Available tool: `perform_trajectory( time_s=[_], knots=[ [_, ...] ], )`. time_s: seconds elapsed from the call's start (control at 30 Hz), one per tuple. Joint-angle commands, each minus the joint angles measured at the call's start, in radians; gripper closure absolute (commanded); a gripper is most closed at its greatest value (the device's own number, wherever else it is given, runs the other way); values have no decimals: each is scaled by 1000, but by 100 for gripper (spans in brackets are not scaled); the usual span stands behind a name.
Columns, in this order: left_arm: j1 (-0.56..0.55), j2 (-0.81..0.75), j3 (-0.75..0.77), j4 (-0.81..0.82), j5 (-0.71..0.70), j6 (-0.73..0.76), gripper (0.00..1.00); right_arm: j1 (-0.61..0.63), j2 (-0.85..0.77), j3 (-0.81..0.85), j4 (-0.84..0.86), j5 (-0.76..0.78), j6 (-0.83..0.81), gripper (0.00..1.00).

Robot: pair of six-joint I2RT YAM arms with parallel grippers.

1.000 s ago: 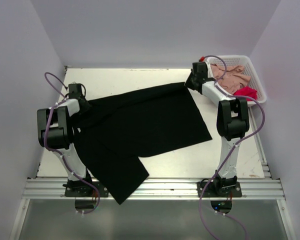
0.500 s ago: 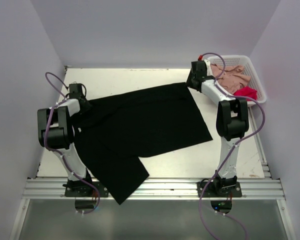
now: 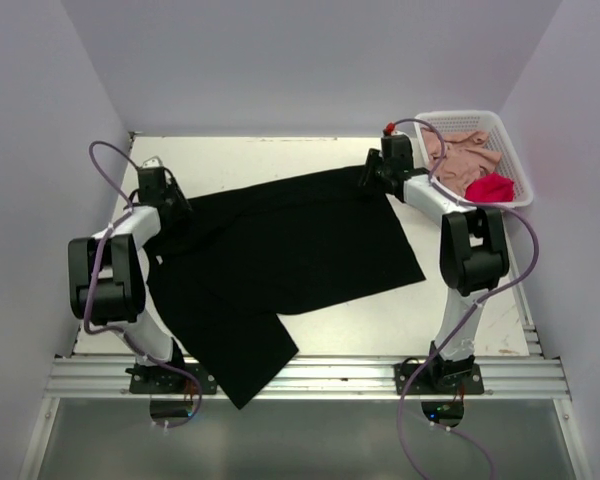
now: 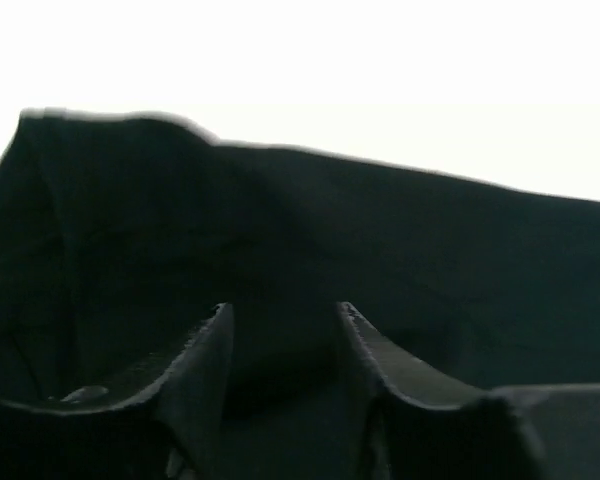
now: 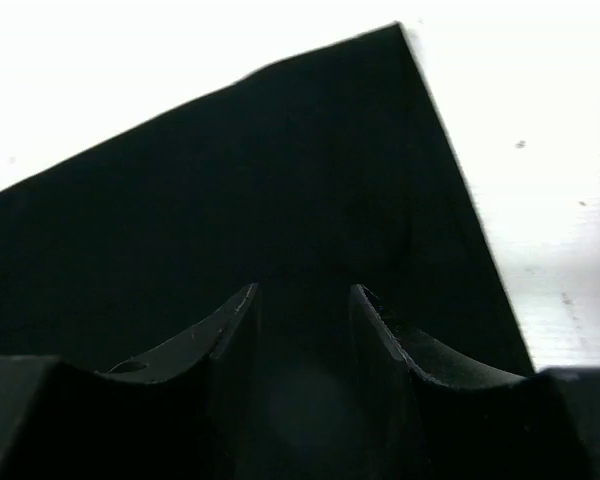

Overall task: Fold and stack the t-shirts
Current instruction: Fold the flattened tshirt in 1/3 of the way

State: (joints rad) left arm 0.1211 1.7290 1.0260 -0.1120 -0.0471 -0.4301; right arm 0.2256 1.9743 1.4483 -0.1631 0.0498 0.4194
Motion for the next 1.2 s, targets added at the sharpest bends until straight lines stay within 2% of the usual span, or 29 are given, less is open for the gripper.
perform_trajectory(
  time_s=[0.0, 0.07, 0.1, 0.13, 0.17, 0.2, 0.23, 0.3, 0.5, 0.77, 1.17],
  knots=[
    [-50, -176, -10, 133, 43, 39, 50, 15, -118, -20, 80, -90, -33, 55],
    [-73, -198, -4, 79, -11, 36, 44, 15, -135, -60, 89, -97, -34, 56],
    [-89, -201, 6, 21, -37, 28, 45, 15, -150, -81, 89, -94, -34, 58],
    [-93, -198, 9, -6, -45, 2, 52, 15, -156, -91, 91, -94, -34, 61],
    [-95, -195, 6, -27, -49, -10, 78, 15, -160, -101, 91, -94, -34, 65],
    [-95, -191, -13, -52, -57, -24, 92, 15, -167, -117, 89, -97, -34, 82],
    [-97, -189, -27, -57, -60, -35, 100, 15, -172, -124, 86, -94, -34, 90],
    [-101, -175, -75, -55, -76, -61, 100, 15, -176, -137, 79, -90, -30, 100],
    [-106, -76, -89, -51, -146, -101, 100, 15, -213, -213, 82, -111, -25, 100],
    [-107, 32, -18, -43, -148, -127, 100, 17, -267, -258, 73, -117, -24, 100],
    [-107, 303, 164, -20, -33, -81, 100, 52, -296, -264, 27, -142, -33, 100]
  ],
)
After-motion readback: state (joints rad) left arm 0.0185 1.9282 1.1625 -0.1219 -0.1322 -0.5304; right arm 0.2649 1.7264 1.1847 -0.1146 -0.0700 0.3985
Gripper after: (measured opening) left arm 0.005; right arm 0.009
